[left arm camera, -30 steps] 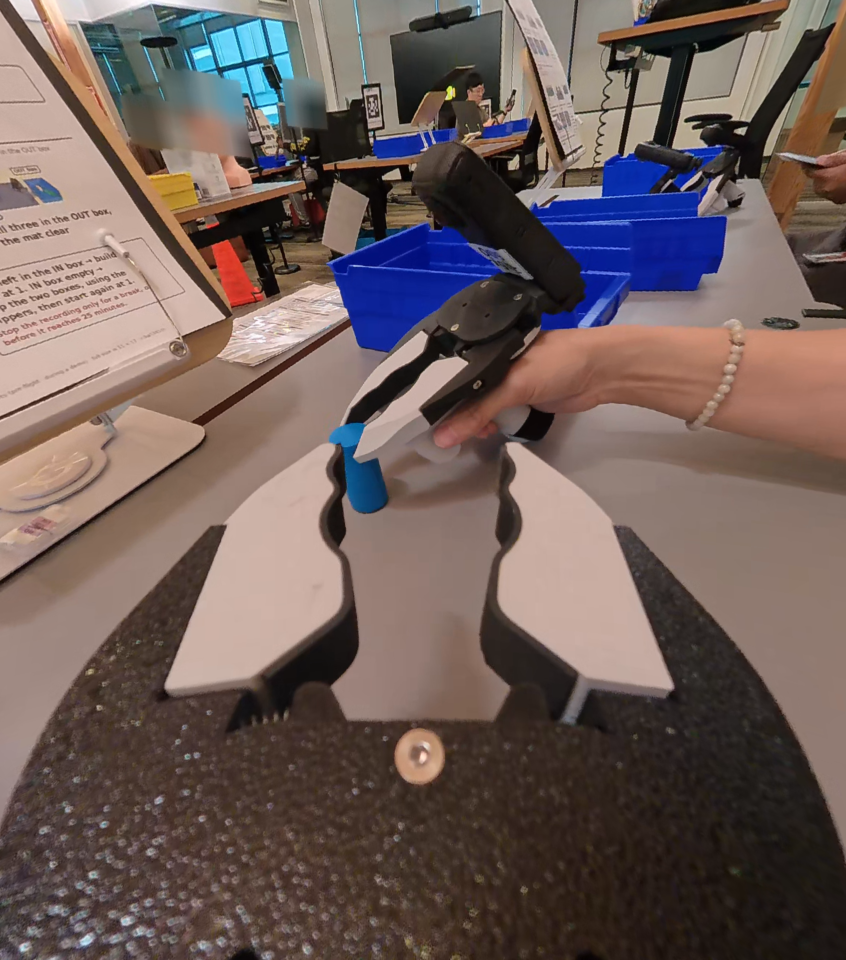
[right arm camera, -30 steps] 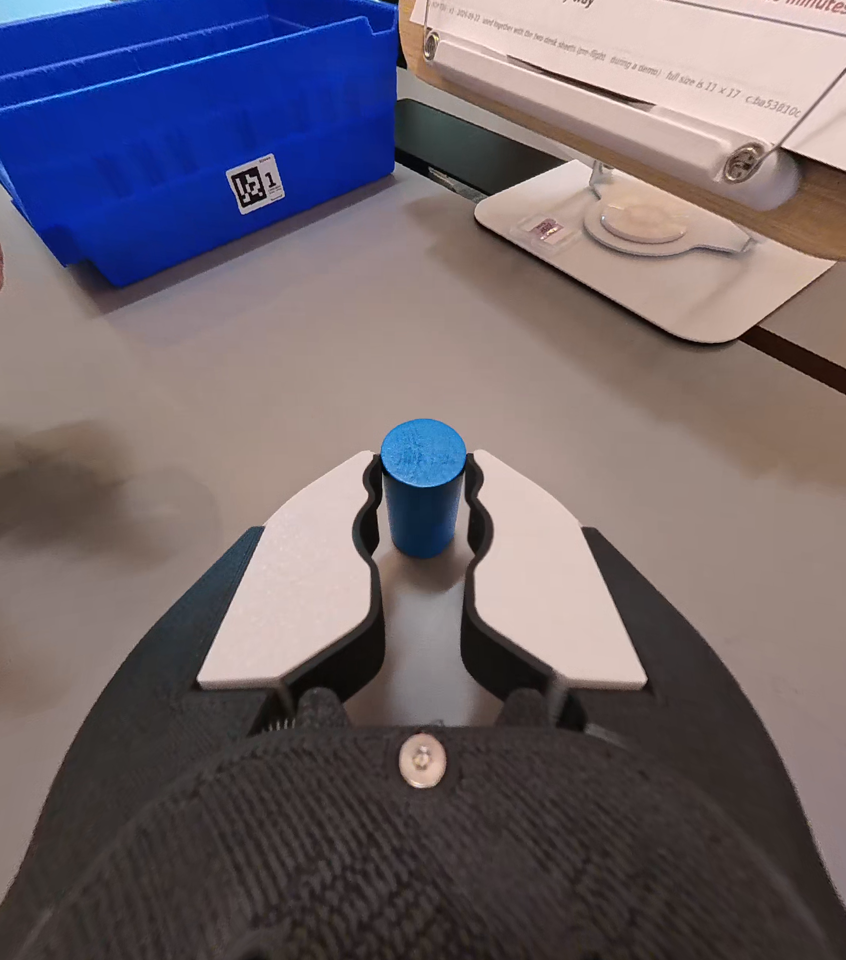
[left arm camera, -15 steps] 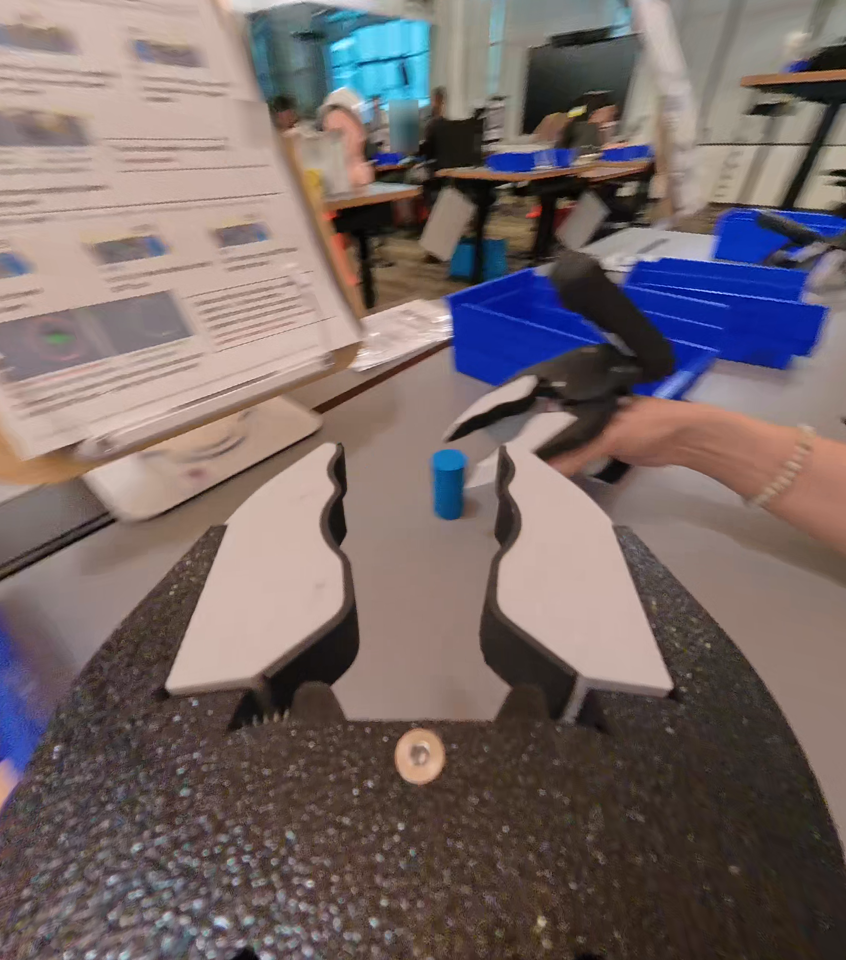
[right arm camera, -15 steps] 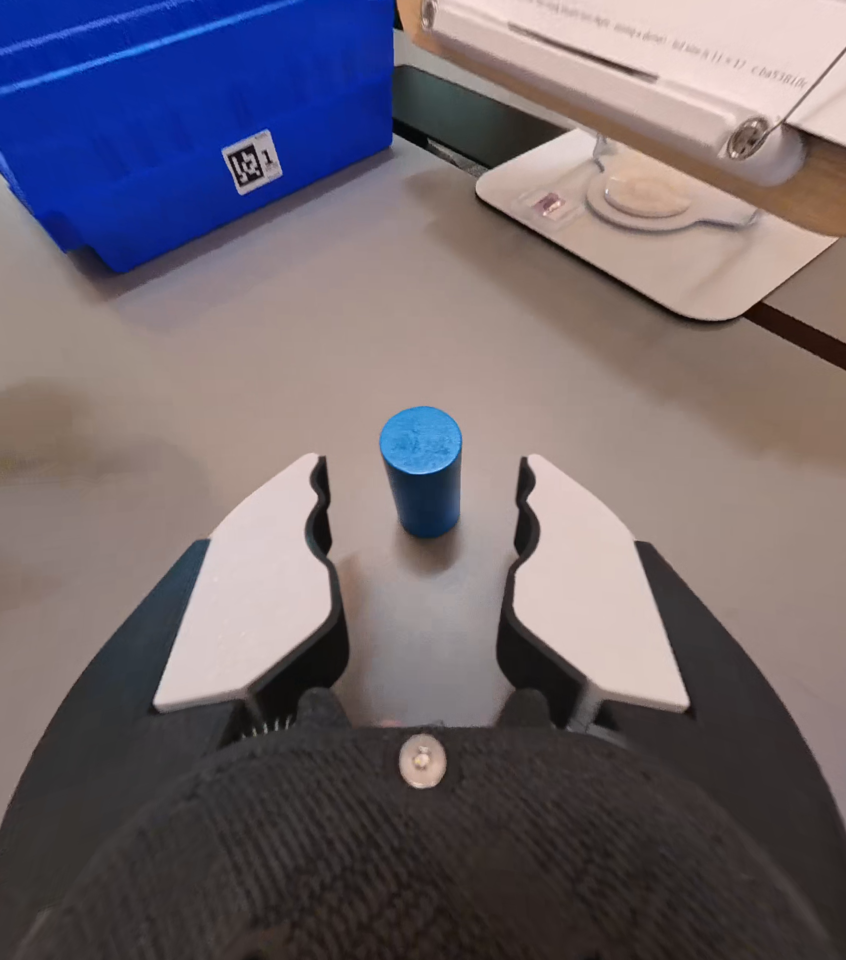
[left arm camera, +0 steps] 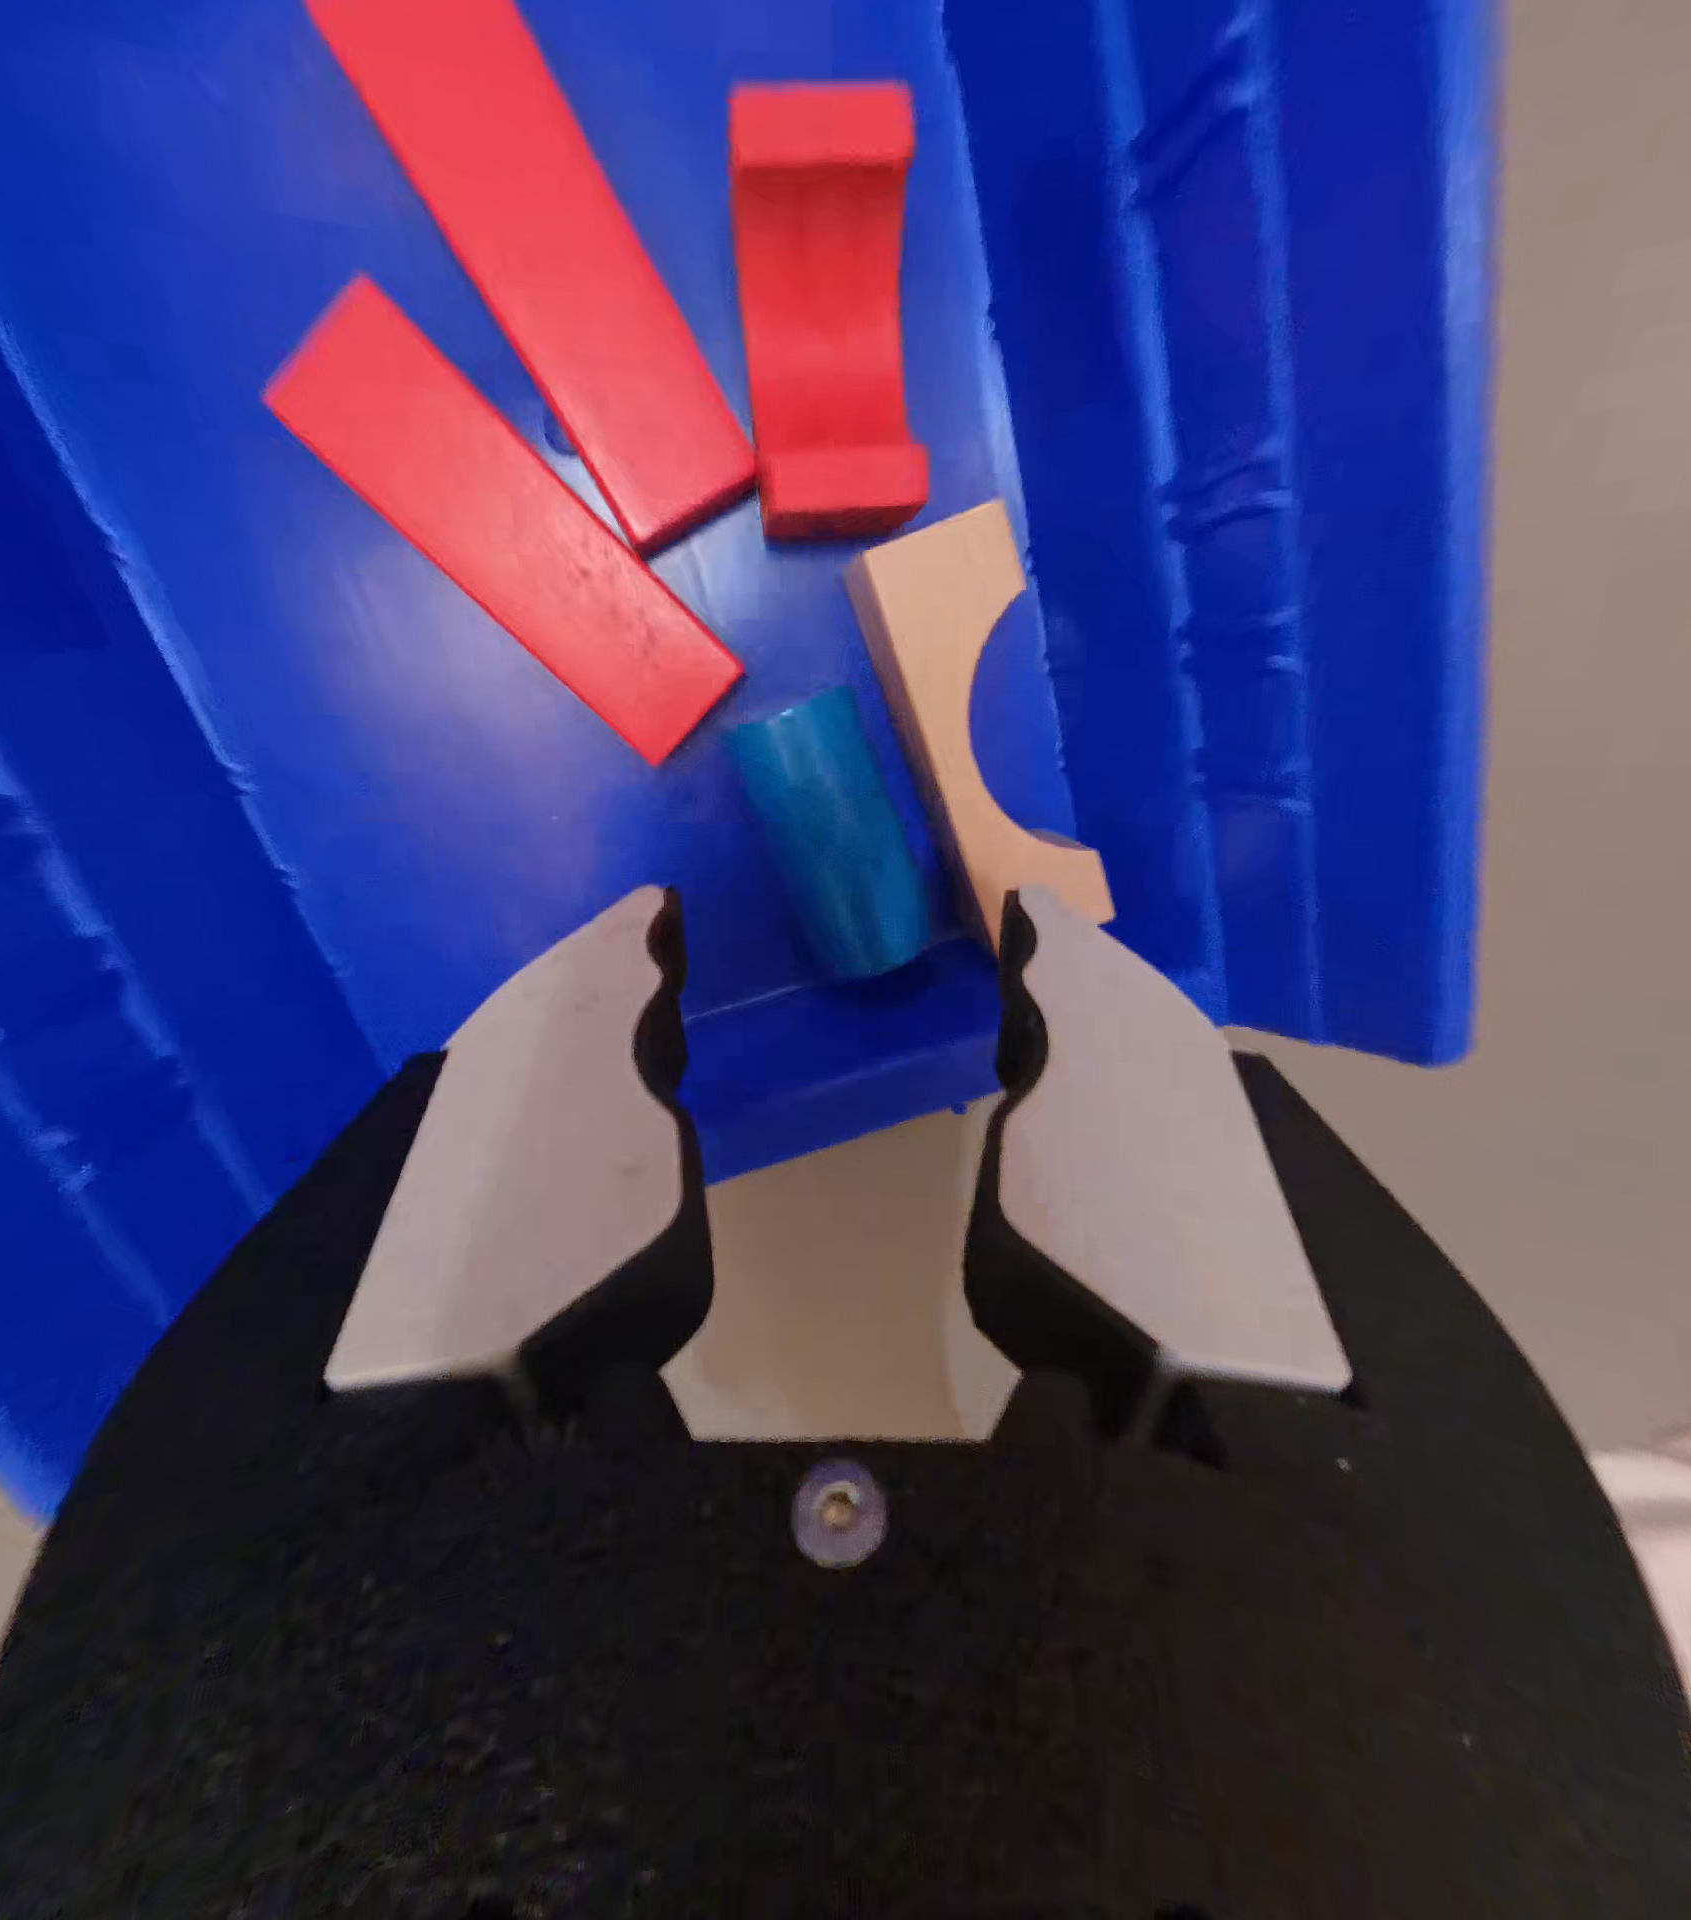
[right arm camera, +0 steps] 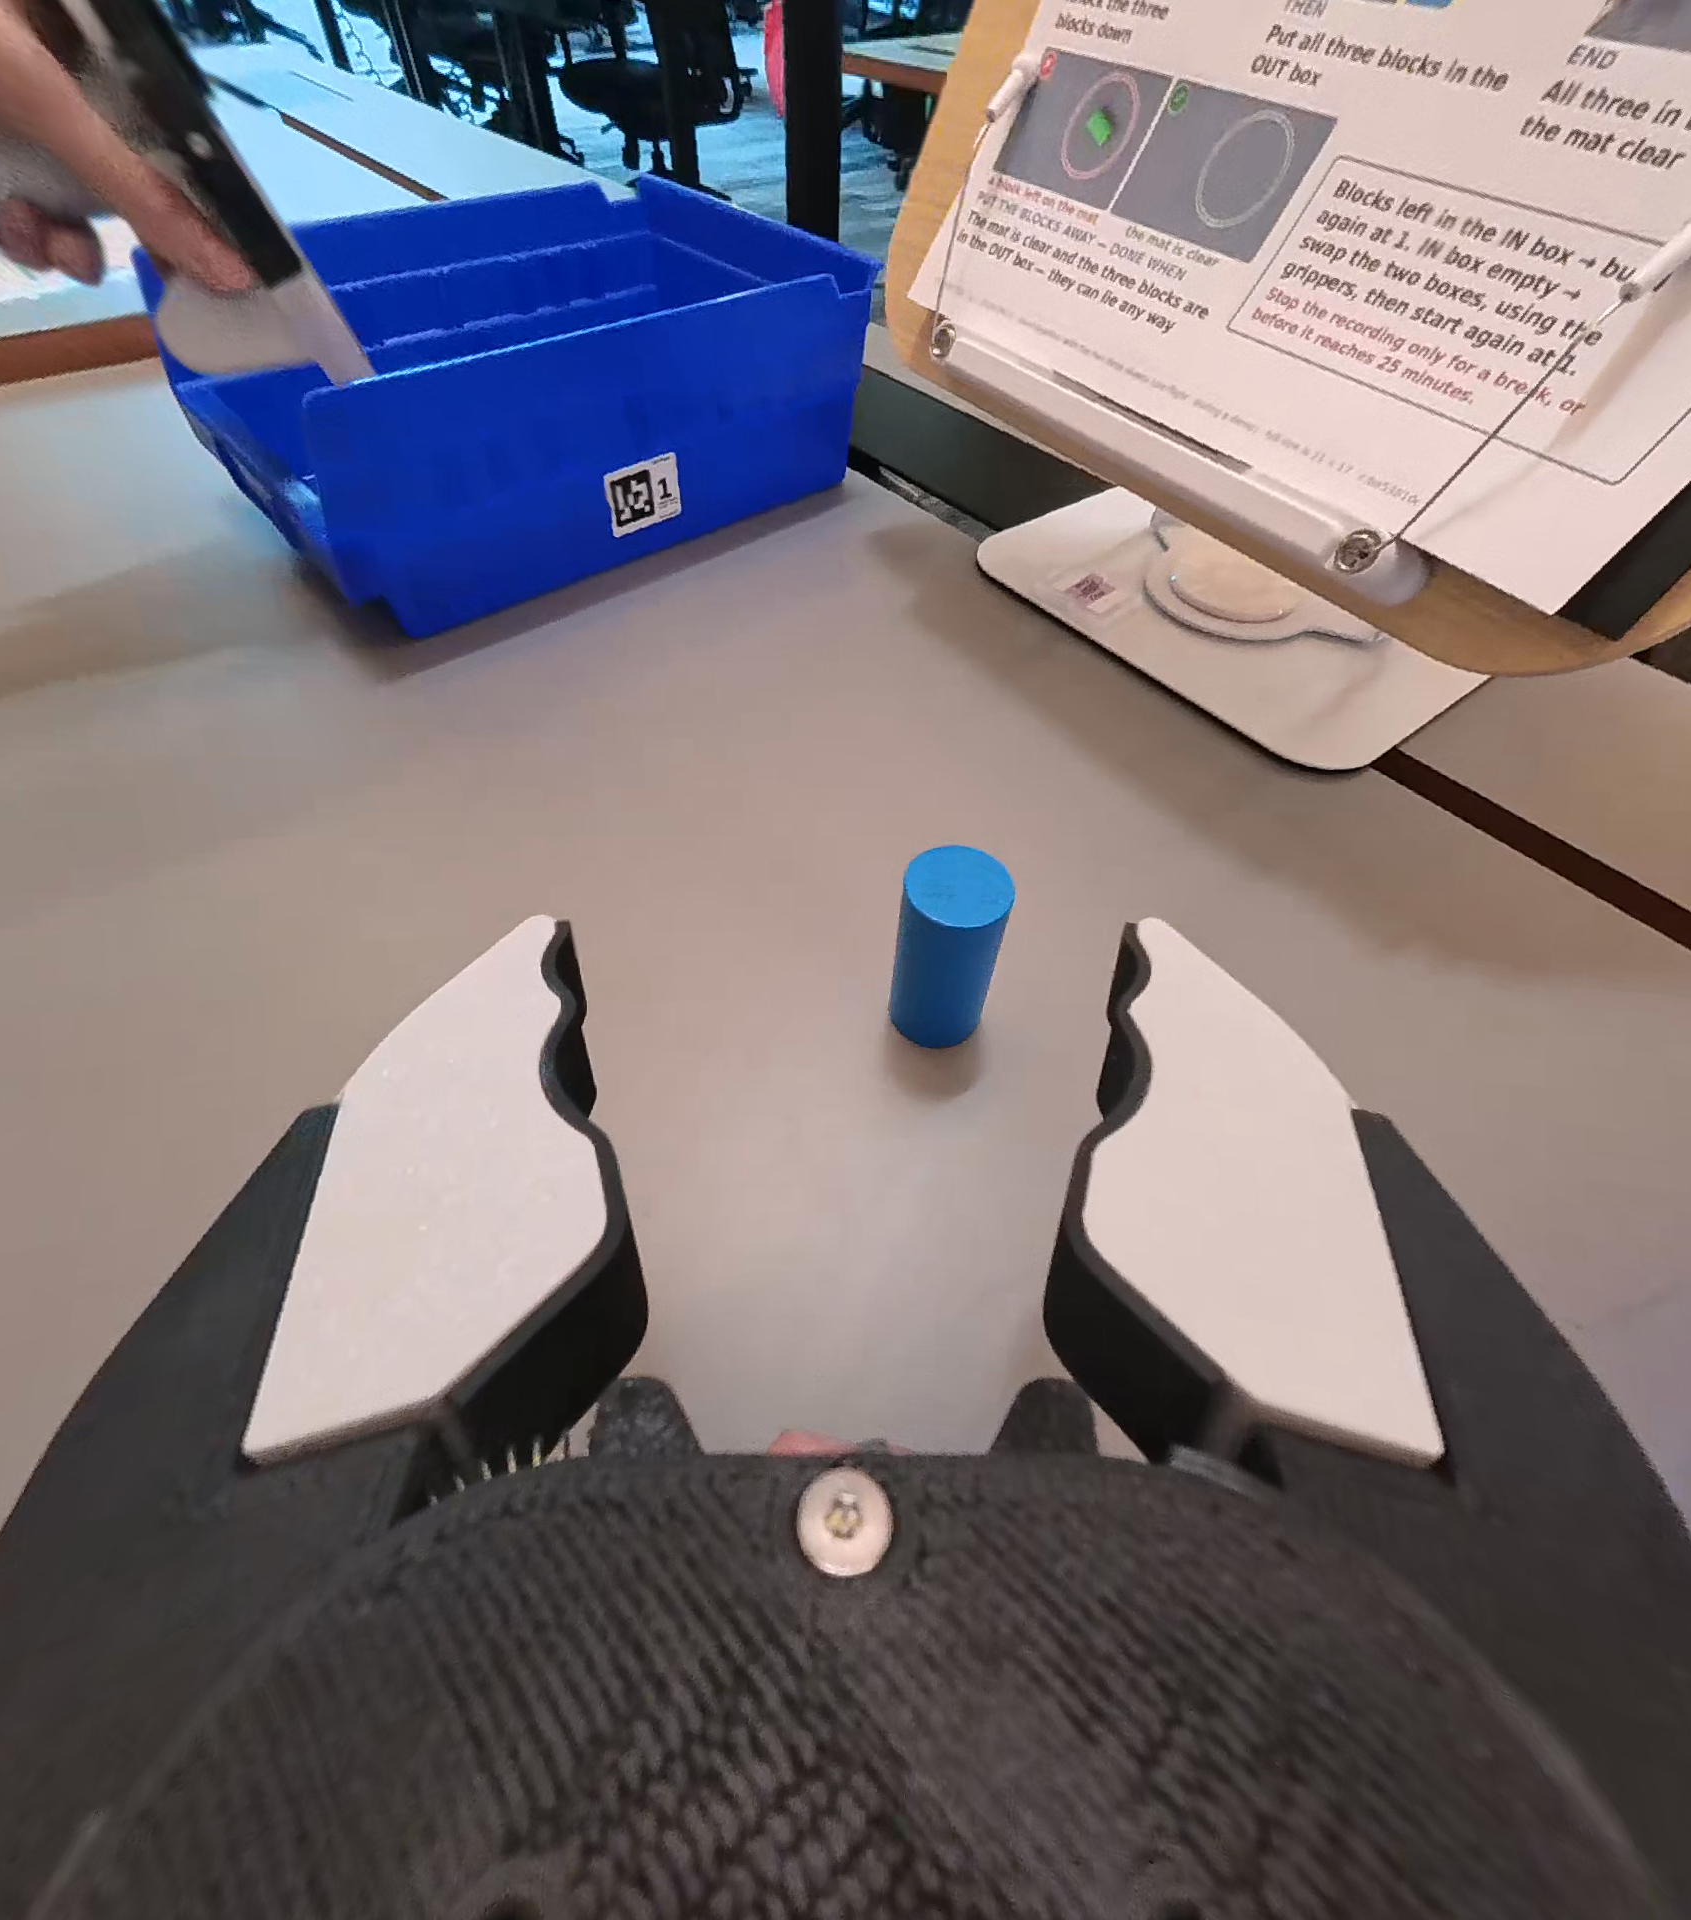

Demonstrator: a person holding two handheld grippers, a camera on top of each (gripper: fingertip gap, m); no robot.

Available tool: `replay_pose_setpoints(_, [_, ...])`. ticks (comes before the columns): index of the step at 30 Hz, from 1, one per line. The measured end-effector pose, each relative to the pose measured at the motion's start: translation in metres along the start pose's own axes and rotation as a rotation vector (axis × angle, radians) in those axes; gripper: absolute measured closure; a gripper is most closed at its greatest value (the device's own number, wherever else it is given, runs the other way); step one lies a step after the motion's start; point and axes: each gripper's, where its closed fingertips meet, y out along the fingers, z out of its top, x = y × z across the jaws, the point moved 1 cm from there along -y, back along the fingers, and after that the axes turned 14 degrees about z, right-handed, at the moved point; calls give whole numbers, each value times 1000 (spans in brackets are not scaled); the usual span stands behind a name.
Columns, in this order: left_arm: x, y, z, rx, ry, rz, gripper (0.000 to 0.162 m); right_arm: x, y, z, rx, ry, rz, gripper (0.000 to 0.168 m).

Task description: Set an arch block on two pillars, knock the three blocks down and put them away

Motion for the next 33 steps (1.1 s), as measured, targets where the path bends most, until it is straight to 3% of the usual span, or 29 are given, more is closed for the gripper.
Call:
replay_pose_setpoints(4, [0, 25, -3, -122, -76, -73, 113, -4, -3, -6, -24, -7, 2, 71])
replay_pose_setpoints(23, [2, 55, 9, -246, -143, -76, 128, -10, -1, -23, -65, 4, 11, 74])
replay_pose_setpoints(29, [0, 52, 10, -203, -109, -94, 128, -12, -3, -25, -60, 17, 14, 75])
replay_pose_setpoints(33, [-13, 27, 30, -24, -84, -78, 129, -14, -6, -21, -46, 5, 8, 76])
